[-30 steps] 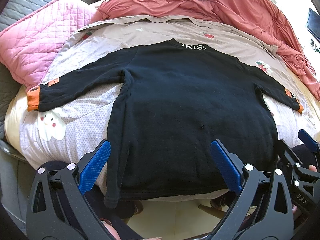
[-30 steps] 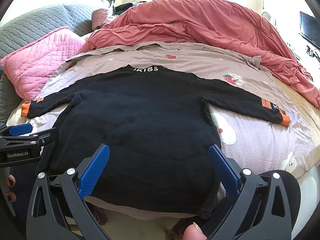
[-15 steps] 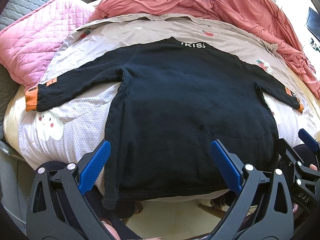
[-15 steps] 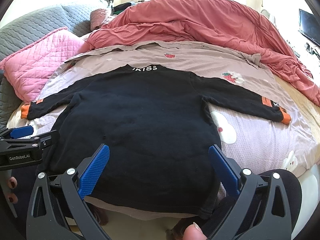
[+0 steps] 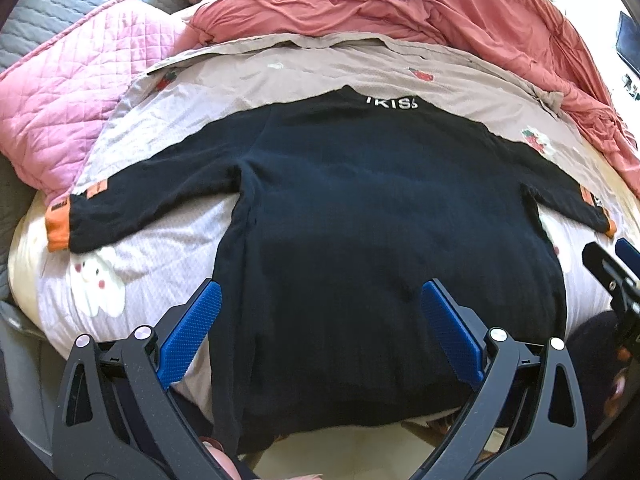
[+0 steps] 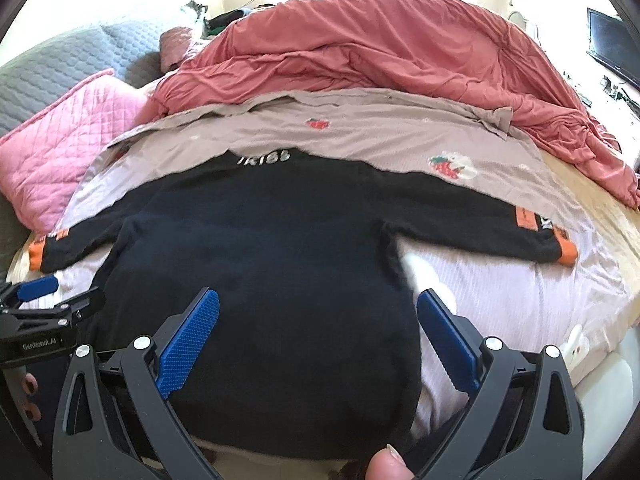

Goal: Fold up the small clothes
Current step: 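Move the right tool down to the orange cuff of one sleeve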

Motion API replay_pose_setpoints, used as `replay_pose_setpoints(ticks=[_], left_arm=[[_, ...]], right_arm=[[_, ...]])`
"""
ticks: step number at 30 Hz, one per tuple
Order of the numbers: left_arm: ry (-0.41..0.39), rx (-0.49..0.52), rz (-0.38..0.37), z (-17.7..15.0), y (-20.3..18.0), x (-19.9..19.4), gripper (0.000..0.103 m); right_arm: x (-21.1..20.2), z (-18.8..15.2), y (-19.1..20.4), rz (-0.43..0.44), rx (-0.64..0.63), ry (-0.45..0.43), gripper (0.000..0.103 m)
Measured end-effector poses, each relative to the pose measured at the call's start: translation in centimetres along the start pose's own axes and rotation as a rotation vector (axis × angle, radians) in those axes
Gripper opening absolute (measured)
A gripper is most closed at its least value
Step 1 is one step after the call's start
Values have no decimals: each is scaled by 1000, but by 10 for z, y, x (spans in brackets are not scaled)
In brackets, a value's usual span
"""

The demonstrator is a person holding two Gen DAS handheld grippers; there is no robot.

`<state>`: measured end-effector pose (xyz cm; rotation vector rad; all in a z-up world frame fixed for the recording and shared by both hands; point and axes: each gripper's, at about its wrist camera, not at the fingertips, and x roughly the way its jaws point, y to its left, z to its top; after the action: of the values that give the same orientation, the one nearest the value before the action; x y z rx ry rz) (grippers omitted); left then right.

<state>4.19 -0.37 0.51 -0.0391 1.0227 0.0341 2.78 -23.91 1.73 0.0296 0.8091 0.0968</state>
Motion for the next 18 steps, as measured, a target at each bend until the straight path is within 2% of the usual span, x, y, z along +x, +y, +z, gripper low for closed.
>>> replay_pose_setpoints(ticks=[3, 11, 18], left_arm=[[23, -7, -12, 16, -1, 8, 94], [-20, -4, 5, 62, -17, 16, 94], [-20, 0, 0, 94, -34, 27, 94]], right_arm=[[7, 17, -5, -7, 13, -5, 99], [28, 65, -13, -72, 29, -21, 99], [50, 96, -38, -101, 113, -28, 99]])
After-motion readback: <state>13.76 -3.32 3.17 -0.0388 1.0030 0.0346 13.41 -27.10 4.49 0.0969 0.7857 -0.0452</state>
